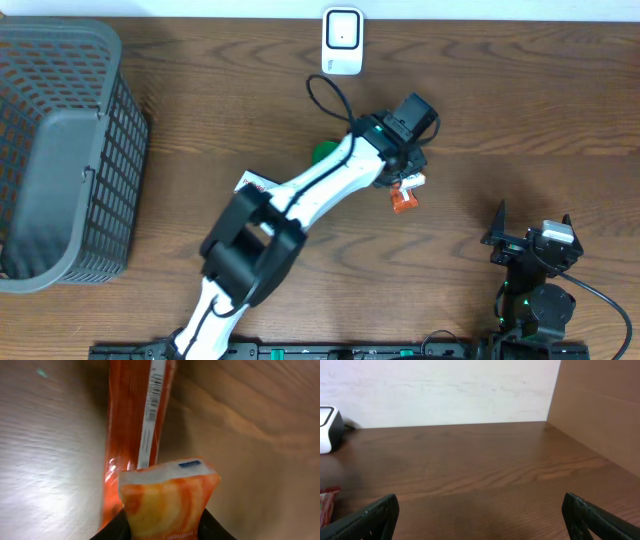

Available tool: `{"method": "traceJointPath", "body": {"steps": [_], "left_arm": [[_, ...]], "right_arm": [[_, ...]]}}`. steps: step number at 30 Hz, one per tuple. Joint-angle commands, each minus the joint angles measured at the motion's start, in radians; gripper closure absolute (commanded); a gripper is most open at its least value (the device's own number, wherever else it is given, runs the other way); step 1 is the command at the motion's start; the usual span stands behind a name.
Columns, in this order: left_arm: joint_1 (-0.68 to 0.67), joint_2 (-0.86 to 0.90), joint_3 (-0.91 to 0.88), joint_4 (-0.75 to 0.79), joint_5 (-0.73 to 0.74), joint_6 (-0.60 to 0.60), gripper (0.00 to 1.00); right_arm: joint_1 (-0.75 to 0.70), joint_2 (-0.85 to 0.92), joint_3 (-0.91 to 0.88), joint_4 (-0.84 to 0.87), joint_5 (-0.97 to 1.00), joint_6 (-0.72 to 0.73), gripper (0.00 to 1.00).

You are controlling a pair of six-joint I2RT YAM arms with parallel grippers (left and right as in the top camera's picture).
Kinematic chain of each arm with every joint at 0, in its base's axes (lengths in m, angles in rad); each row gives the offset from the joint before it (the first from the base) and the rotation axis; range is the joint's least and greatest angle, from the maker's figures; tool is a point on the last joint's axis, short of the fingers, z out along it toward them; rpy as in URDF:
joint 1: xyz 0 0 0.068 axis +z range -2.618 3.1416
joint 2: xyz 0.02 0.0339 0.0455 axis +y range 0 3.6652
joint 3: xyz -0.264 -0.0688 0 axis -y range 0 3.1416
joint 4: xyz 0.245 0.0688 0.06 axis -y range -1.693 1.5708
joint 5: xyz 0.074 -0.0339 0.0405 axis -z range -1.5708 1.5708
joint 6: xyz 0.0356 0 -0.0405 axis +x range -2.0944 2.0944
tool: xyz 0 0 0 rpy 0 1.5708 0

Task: Scan the item barcode
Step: 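Carry the orange pack with the left gripper and set it right of the red bar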

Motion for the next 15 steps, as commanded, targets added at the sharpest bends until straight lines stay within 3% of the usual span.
{"method": "traceJointPath", "body": {"steps": [1, 4, 7, 15], "left_arm": [[-0.006, 0.033, -0.002, 0.04, -0.035, -0.221, 0.69], [-0.006, 0.039, -0.002, 0.061, -0.048, -0.247, 0.34], [-0.006, 0.022, 0.007, 0.061, -0.061, -0.215, 0.18], [-0.003, -0.117, 0.024, 0.01, -0.162, 0.092, 0.13]], "right_arm": [[0.01, -0.003, -0.001, -0.003, 0.002, -0.012, 0.01], [0.01, -0.003, -0.001, -0.003, 0.002, -0.012, 0.01], [0.01, -0.003, -0.001, -0.003, 0.002, -0.012, 0.01], [0.01, -0.003, -0.001, -0.003, 0.002, -0.012, 0.01]]}}
